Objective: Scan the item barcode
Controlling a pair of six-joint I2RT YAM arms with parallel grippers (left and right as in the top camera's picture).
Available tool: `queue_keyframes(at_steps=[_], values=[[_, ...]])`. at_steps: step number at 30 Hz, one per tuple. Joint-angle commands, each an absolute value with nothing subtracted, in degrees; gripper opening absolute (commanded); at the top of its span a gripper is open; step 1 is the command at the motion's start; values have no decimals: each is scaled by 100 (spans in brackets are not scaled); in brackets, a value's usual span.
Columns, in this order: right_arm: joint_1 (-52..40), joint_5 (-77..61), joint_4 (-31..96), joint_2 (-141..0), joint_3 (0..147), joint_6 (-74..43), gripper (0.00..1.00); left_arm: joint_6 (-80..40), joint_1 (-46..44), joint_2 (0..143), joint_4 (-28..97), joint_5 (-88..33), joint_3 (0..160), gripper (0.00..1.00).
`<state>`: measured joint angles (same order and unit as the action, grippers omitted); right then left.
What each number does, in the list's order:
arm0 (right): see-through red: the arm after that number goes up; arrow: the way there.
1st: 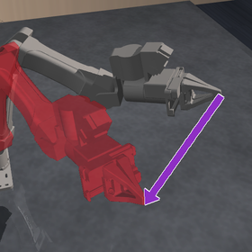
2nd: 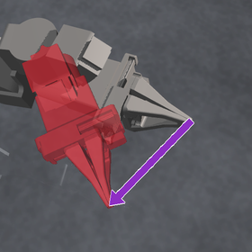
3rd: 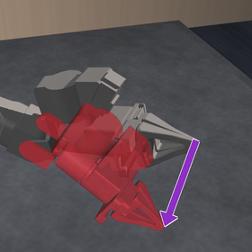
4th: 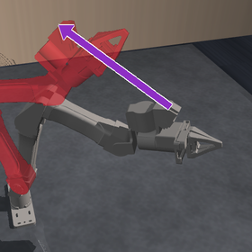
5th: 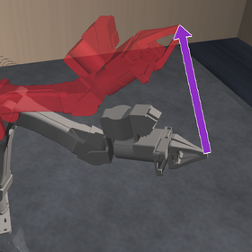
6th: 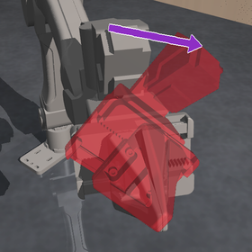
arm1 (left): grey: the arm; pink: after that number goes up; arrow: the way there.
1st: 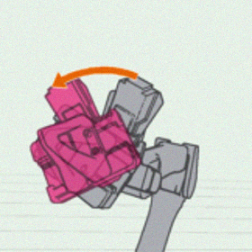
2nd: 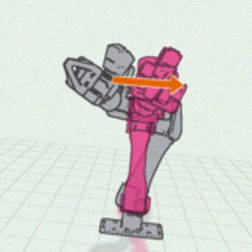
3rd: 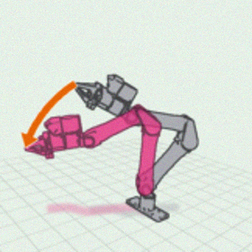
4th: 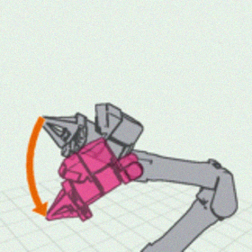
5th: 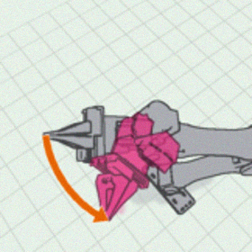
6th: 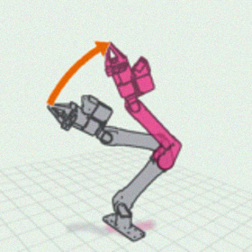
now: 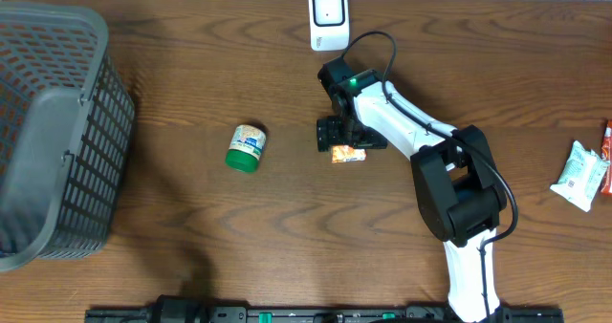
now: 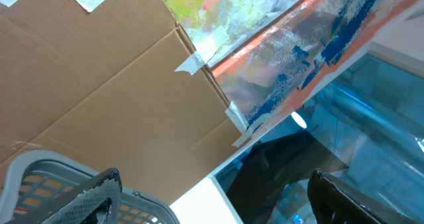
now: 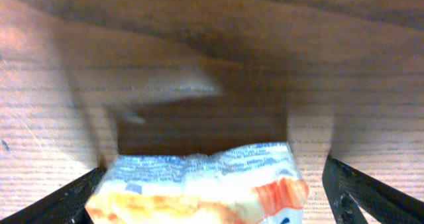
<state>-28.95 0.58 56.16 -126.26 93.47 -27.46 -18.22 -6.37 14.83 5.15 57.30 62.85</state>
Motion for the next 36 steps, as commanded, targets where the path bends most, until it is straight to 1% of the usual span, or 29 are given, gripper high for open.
queue_keyframes(at_steps=[1, 9, 10, 13, 15, 19, 24, 26, 32, 36], values=[[-2932, 123, 5664, -12591, 9297, -2558, 99, -1833, -602, 1483, 506, 5743, 6272, 90], [-2971, 130, 5717, -12591, 9297, -2571, 99, -1833, -602, 1483, 506, 5743, 6272, 90], [-2982, 113, 5749, -12591, 9297, -2571, 97, -1833, -602, 1483, 506, 5743, 6272, 90], [-3015, 95, 5811, -12591, 9297, -2613, 84, -1833, -602, 1483, 506, 5743, 6272, 90], [-3050, 97, 5811, -12591, 9297, -2611, 79, -1833, -602, 1483, 506, 5743, 6272, 90], [-3081, 99, 5804, -12591, 9297, -2606, 74, -1833, -602, 1483, 506, 5743, 6272, 90], [-3057, 139, 5642, -12589, 9301, -2408, 64, -1833, -602, 1483, 508, 5743, 6272, 90], [-3037, 141, 5618, -12589, 9341, -2314, 63, -1833, -602, 1483, 508, 5743, 6272, 90], [-2987, 165, 5636, -12589, 9644, -2025, 67, -1833, -602, 1483, 508, 5743, 6250, 90], [-2987, 432, 5728, -12589, 10064, -1962, 67, -1835, -602, 1483, 506, 5741, 6195, 90]])
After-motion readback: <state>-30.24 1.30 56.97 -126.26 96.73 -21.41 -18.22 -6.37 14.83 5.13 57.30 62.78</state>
